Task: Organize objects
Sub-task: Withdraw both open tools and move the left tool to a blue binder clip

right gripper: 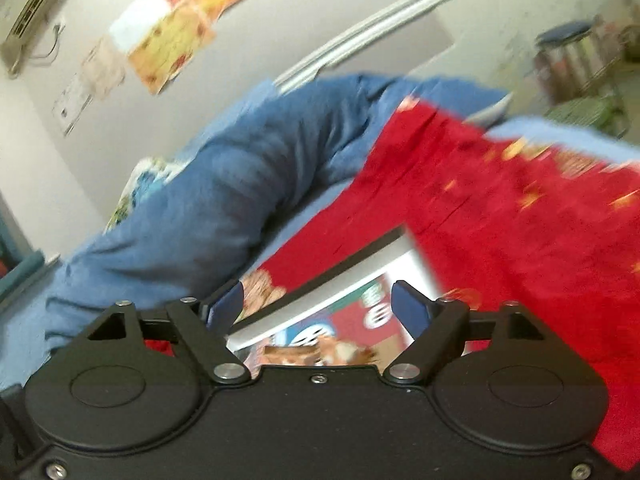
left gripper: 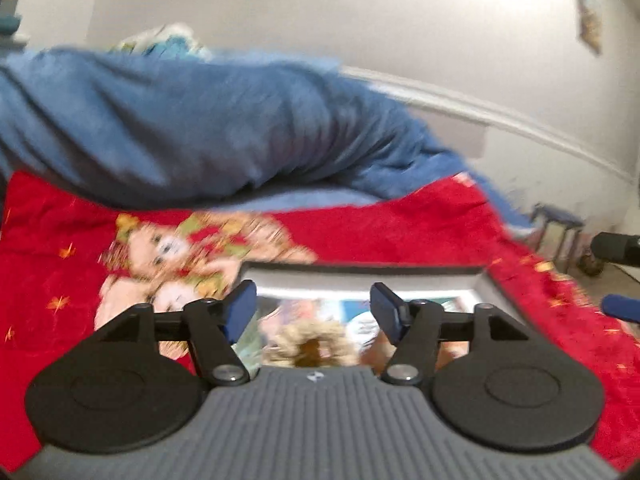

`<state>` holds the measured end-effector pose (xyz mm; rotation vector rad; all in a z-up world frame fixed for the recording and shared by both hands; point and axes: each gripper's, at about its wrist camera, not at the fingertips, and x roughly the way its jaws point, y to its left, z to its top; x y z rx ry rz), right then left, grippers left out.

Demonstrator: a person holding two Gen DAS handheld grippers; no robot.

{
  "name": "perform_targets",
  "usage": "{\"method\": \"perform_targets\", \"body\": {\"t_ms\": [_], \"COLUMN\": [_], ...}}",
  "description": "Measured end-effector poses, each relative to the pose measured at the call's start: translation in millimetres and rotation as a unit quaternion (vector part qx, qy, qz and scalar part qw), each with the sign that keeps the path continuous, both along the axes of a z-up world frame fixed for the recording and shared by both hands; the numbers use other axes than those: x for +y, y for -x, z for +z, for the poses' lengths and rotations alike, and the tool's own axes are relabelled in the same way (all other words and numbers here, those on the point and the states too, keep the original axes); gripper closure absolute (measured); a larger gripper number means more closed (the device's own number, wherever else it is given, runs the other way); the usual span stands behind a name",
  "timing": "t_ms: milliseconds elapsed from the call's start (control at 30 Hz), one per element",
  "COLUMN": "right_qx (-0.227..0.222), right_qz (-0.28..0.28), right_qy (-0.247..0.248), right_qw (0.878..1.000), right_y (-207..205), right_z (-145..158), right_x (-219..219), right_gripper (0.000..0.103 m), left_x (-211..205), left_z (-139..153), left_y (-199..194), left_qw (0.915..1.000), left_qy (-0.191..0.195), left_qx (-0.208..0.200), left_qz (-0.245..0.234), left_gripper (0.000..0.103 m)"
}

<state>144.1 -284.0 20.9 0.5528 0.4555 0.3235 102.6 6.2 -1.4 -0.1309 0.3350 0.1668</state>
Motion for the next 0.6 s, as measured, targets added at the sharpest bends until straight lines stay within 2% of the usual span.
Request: {"method": "perform_targets", "body": {"t_ms": [67,133,300,400,500,567,600], "right_qx": [0.003,0.008,0.011,0.029,0.032,0.025,0.023], "right_qz": [-0.009,-0.020,-0.020,-0.034,-0.045,-0.042,-0.042], "right_qy": [0.023,0.040,0.033,0.048,0.044,0.032,0.031], "right_qw": [1.000,0.999,0.999,0.998,0.998,0.998,0.998], "right_y": [11.9,25.4,78.2,110.9,117.9,117.5,117.0], "right_z": [14.7,28.4,31.9,26.1,28.2,30.9,31.1], "right_x": [-11.0,-20.2,-44.0,-57.0,-67.0,-71.4,-72.2], "right_gripper": [0.016,0.016,0.014,0.013,0.013,0.013,0.013], "left_x": [-13.0,-26.8,-68.9,-102.8,-133.0,-143.9,-146.3], "left_z": [3.9,4.5,-9.2,-29.0,-45.9,-53.6,-57.2], "left_y": [13.7,25.2,66.3,91.0,90.6,80.7,76.5], "left_qw": [0.9996,0.9992,0.9923,0.9822,0.9752,0.9650,0.9643], "left_qy": [-0.007,0.000,0.055,0.038,0.016,0.009,0.000], "left_qx": [-0.012,-0.006,0.041,0.081,0.126,0.165,0.175], "left_qz": [-0.023,-0.040,-0.104,-0.165,-0.182,-0.204,-0.199], "left_gripper": [0.023,0.022,0.022,0.021,0.021,0.021,0.021]}}
